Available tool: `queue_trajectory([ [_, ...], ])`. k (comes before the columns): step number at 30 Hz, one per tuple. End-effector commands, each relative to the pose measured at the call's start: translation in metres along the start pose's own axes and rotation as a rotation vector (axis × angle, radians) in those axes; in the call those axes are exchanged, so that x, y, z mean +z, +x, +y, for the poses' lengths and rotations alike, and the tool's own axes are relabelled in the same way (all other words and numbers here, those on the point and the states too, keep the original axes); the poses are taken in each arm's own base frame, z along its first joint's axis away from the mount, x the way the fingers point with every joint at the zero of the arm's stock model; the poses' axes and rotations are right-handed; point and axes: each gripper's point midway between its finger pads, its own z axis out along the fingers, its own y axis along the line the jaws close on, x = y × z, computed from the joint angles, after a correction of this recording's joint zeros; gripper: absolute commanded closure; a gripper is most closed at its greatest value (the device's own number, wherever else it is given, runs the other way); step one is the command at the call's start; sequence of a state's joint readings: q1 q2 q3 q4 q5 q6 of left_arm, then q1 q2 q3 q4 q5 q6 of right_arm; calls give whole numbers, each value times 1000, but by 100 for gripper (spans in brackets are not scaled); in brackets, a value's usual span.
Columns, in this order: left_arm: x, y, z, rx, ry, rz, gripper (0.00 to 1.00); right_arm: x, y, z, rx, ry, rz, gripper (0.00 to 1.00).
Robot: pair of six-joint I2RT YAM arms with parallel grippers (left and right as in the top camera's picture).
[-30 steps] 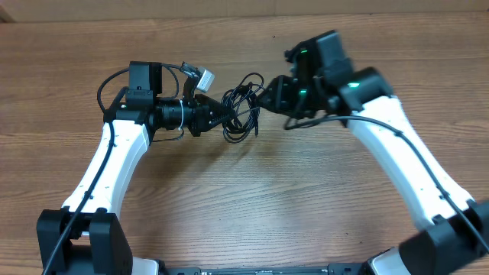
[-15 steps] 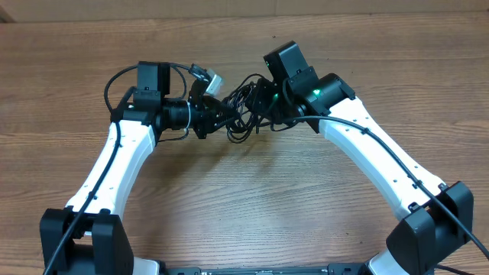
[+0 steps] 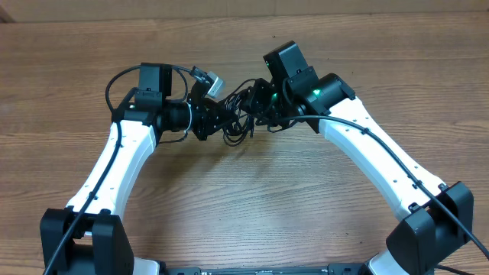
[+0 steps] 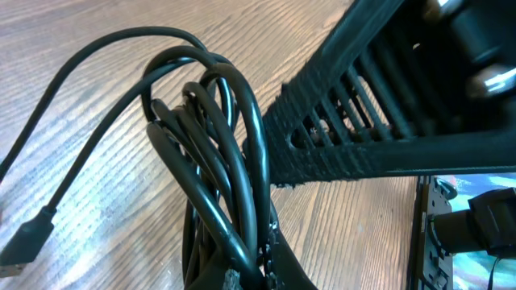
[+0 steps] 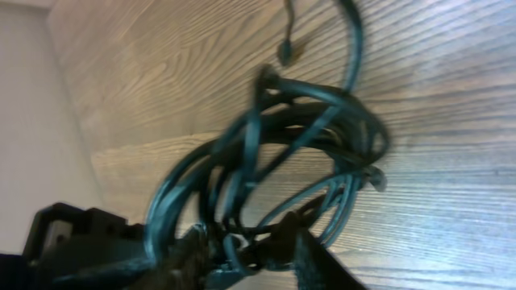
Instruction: Untangle cables
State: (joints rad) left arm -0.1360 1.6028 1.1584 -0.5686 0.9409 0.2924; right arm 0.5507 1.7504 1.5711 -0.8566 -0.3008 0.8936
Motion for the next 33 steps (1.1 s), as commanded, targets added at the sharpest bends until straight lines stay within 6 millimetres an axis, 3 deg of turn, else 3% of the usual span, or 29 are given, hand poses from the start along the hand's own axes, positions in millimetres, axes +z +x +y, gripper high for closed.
queue_trajectory([
  [1,-3,-9,-10,59,7,-14,96,-17,-8,24,-26,-67,-50,62],
  [5,-2,-11,-19,62,56,-26,96,-17,-16,20,3,-47,-91,66],
  [8,-3,-13,-26,64,98,-40,96,-15,-19,0,83,44,-122,67],
  [14,-7,-19,-46,112,198,-78,96,7,-19,-16,101,105,-94,67],
  [21,-12,-23,-59,145,275,-110,96,12,-15,-30,128,161,-81,68],
  [25,-13,-25,-63,154,296,-120,96,13,-8,-39,139,195,-57,96],
  [30,-9,-20,-50,146,223,-91,96,13,-5,-50,81,230,-33,96],
  [33,-5,-13,-24,121,72,-36,96,6,3,-69,77,297,19,96],
])
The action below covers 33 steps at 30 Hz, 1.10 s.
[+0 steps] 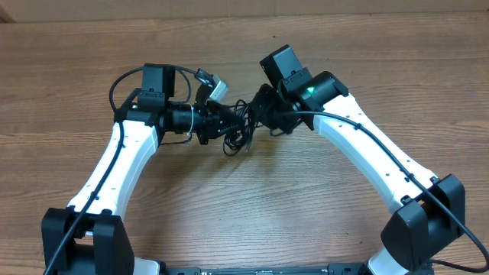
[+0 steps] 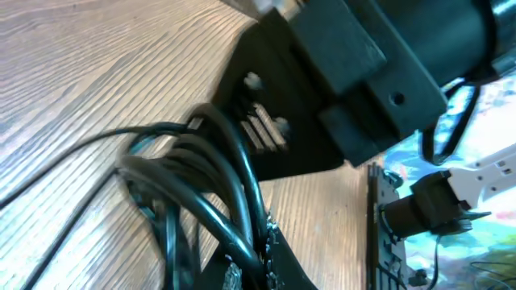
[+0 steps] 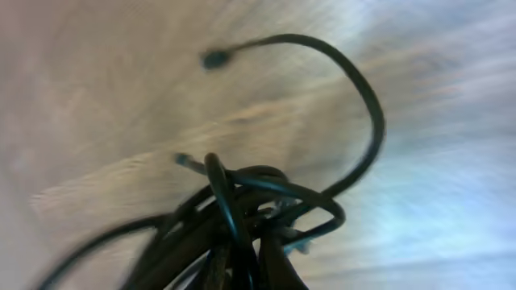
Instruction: Untangle cables
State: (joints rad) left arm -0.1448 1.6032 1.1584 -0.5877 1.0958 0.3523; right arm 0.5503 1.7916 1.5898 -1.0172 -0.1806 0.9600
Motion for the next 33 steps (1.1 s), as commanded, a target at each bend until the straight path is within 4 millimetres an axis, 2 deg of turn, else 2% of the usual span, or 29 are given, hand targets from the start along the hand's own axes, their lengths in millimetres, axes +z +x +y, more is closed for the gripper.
queue_trajectory([
  [1,-7,-4,16,51,-153,30,96,3,0,-31,-48,113,32,96],
  [4,-17,6,53,-23,-375,87,96,-2,6,-54,-133,188,91,96],
  [8,-41,13,94,-127,-658,108,96,-9,16,-72,-286,225,180,96],
  [11,-55,10,112,-225,-791,57,96,-13,30,-77,-423,206,270,96],
  [14,-58,4,116,-277,-816,6,96,-17,35,-85,-467,233,302,96],
  [17,-62,2,120,-298,-848,-11,96,-22,27,-104,-452,344,273,96],
  [22,-94,19,140,-436,-1084,-28,96,-45,-7,-152,-275,622,113,96],
  [25,-96,28,139,-485,-1100,-16,96,-50,-17,-162,-155,644,70,96],
  [28,-69,23,122,-464,-907,3,96,-44,-21,-154,-81,571,66,93],
  [30,-45,16,100,-357,-713,36,96,-37,-19,-144,-62,496,90,75],
  [33,-21,9,64,-171,-444,70,96,-27,-11,-120,-49,363,146,62],
])
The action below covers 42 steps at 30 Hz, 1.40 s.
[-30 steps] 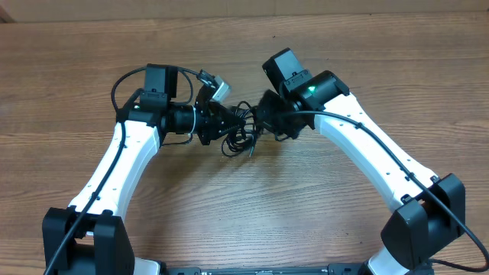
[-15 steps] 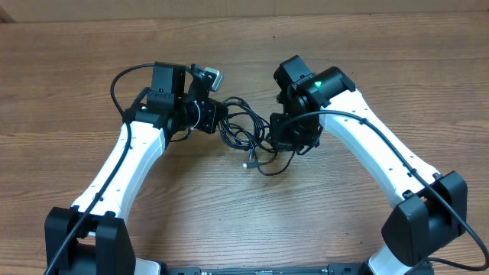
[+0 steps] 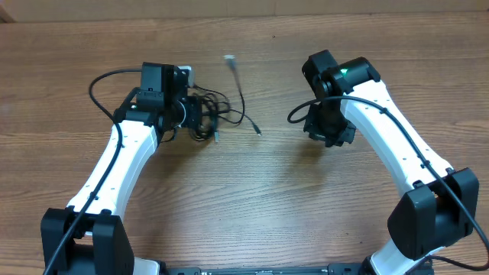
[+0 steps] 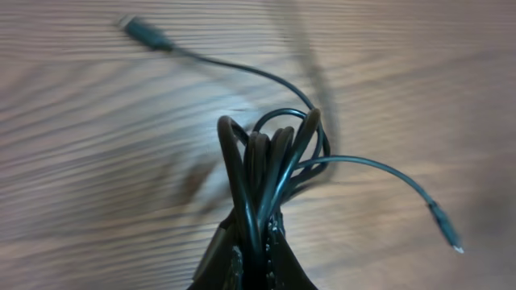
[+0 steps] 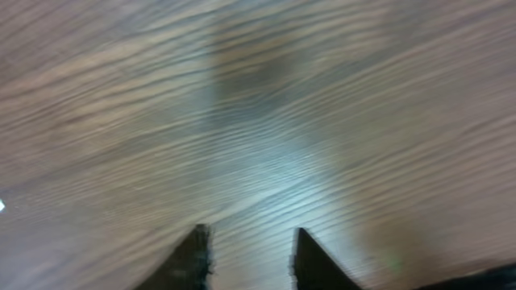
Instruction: Untangle cables
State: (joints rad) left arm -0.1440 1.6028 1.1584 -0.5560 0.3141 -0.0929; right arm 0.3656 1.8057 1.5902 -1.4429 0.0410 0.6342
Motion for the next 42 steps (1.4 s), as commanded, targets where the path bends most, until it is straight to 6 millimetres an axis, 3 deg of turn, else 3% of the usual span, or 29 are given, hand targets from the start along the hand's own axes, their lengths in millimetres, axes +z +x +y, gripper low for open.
queue_trajectory([
  [1,-23,1,-71,282,387,-33,96,-2,11,32,9,-172,82,60],
  [5,-27,9,-80,354,451,-28,96,-13,14,73,-102,-381,104,51],
  [14,-27,10,-80,358,452,-25,96,-51,23,132,-200,-742,170,51],
  [17,-33,10,-90,344,522,-29,96,-55,21,147,-129,-770,172,51],
  [20,-46,10,-110,337,659,-49,96,-37,10,145,100,-661,149,44],
  [25,-49,10,-114,255,685,-22,96,-30,2,139,273,-613,150,32],
  [31,-51,11,-117,330,707,-47,96,-32,-2,143,304,-630,148,31],
  [34,-51,11,-117,355,707,-57,96,-30,-4,139,314,-617,136,21],
  [37,-52,11,-118,379,715,-67,96,-30,-4,138,319,-610,141,21],
  [42,-69,12,-135,464,854,-128,96,-25,0,137,328,-598,157,18],
])
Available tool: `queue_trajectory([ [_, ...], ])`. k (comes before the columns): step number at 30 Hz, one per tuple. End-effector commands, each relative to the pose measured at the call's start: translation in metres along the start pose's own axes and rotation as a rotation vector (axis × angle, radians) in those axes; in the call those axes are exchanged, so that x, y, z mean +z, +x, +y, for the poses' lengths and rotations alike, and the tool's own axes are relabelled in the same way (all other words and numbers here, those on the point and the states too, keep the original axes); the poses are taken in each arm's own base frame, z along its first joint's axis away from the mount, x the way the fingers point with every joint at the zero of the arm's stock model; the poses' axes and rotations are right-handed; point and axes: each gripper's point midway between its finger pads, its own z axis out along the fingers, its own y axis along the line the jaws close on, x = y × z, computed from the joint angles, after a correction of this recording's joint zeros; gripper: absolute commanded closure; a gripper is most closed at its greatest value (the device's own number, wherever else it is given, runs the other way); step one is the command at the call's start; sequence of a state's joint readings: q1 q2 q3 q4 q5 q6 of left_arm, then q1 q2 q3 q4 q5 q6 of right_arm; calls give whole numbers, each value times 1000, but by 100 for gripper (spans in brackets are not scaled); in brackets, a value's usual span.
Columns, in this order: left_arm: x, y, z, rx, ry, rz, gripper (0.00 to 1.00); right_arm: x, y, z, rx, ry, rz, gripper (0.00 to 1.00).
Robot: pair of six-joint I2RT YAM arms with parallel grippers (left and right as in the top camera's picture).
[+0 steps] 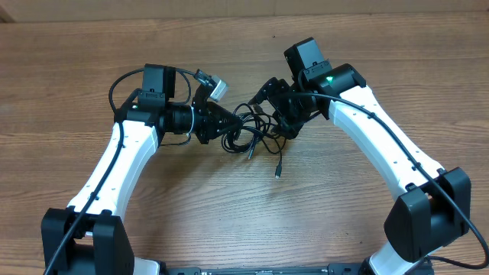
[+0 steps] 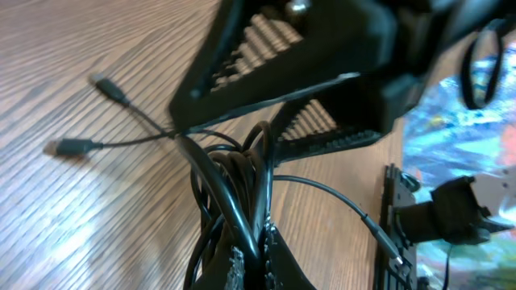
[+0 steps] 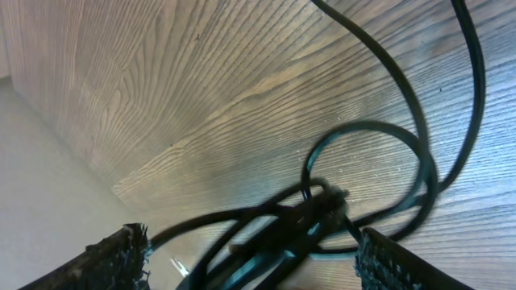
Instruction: Untangle cables
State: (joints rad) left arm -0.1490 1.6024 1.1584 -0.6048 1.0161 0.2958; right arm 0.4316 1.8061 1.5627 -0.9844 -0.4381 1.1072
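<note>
A tangle of thin black cables [image 1: 246, 131] hangs between the two arms at the table's middle. My left gripper [image 1: 216, 122] is shut on one side of it; in the left wrist view the strands [image 2: 234, 177] rise out of its closed jaws [image 2: 254, 262]. My right gripper [image 1: 276, 107] is wide open, one finger [image 3: 121, 256] on each side of the tangle [image 3: 298, 213], not pinching it. One loose end with a plug [image 1: 279, 171] trails toward the front. Two more plugs [image 2: 101, 82] lie on the wood.
A light-coloured plug [image 1: 215, 86] sticks up just behind the left gripper. The wooden table [image 1: 244, 221] stretches in front of the arms. The table's far edge [image 1: 428, 14] runs along the top of the overhead view.
My right gripper was off to the right over bare wood, away from the tangle. It is now back at the tangle, wide open on both sides of it. The left gripper has swung back toward the middle, still holding.
Both grippers were together at the tangle in the table's middle, the left shut on it. Then the arms stood apart, the tangle in the left gripper and loose ends flung out. Now the right is back at it, open.
</note>
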Motion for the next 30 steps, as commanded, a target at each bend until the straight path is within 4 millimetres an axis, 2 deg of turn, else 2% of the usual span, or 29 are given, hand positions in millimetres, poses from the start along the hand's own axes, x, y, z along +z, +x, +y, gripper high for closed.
queue_trajectory([
  [1,-8,-19,-35,161,150,-80,95,7,-1,-7,35,14,7,18],
  [7,-8,-20,-36,165,154,-82,96,13,22,-5,40,-31,150,26],
  [12,-8,-20,-36,166,154,-83,96,13,29,-6,6,-39,187,67],
  [14,-8,-20,-36,164,154,-82,96,14,27,-6,-36,-40,179,94],
  [18,-8,-18,-33,157,139,-74,96,15,19,-14,-165,-10,130,96],
  [25,-6,-15,-21,157,69,-52,96,14,24,-26,-316,23,153,96],
  [28,-6,-13,-11,141,13,-33,96,13,20,-41,-385,90,137,96],
  [30,-6,-14,4,79,-67,-24,96,10,13,-64,-441,202,110,96],
])
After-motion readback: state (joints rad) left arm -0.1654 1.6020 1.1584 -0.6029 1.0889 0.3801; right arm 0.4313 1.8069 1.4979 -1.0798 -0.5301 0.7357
